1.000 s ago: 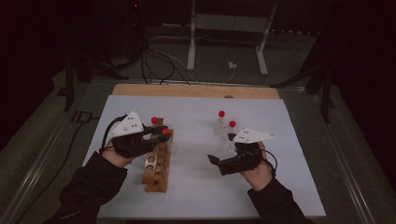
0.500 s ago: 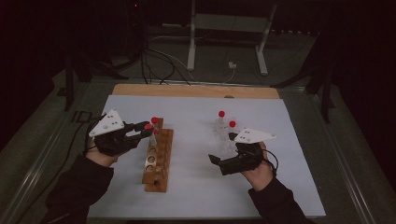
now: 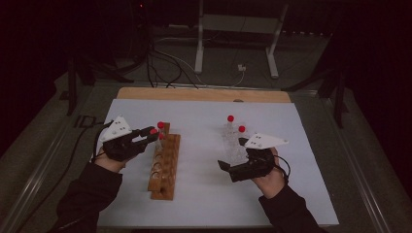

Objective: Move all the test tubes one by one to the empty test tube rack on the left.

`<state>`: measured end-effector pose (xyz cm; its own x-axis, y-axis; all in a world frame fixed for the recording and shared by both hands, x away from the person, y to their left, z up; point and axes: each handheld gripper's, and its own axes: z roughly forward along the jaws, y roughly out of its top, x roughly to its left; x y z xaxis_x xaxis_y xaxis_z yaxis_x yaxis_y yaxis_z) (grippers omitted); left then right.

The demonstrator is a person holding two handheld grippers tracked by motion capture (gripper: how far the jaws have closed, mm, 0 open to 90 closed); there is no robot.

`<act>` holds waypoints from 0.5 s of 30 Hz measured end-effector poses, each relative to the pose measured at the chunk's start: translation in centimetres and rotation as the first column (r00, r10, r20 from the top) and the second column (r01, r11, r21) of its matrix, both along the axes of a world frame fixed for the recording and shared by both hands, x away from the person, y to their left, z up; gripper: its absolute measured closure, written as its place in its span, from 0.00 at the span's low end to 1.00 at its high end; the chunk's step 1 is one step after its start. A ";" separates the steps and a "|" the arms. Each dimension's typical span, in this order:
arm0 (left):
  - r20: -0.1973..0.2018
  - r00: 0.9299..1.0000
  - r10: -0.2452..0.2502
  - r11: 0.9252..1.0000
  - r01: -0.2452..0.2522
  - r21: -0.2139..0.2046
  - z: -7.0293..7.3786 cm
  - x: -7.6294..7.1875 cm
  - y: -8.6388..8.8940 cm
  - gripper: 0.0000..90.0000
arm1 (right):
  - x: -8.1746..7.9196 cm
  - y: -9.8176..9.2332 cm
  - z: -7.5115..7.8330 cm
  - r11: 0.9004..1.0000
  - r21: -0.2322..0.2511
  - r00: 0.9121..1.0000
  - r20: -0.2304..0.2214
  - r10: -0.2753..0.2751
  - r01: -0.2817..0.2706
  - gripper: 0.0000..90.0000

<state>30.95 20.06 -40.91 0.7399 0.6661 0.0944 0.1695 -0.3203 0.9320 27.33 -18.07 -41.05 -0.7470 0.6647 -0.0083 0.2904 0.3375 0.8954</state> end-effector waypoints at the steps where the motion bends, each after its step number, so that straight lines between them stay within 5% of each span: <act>1: -0.012 1.000 -0.004 1.000 0.004 -0.004 -0.3 0.2 0.0 0.80 | 0.0 0.0 0.0 1.000 -0.001 1.000 0.001 -0.001 0.001 0.00; 15: -0.082 0.996 0.019 1.000 -0.017 0.026 -3.6 1.2 -0.3 0.80 | 0.0 -0.1 0.1 1.000 0.004 1.000 0.005 -0.004 0.004 0.00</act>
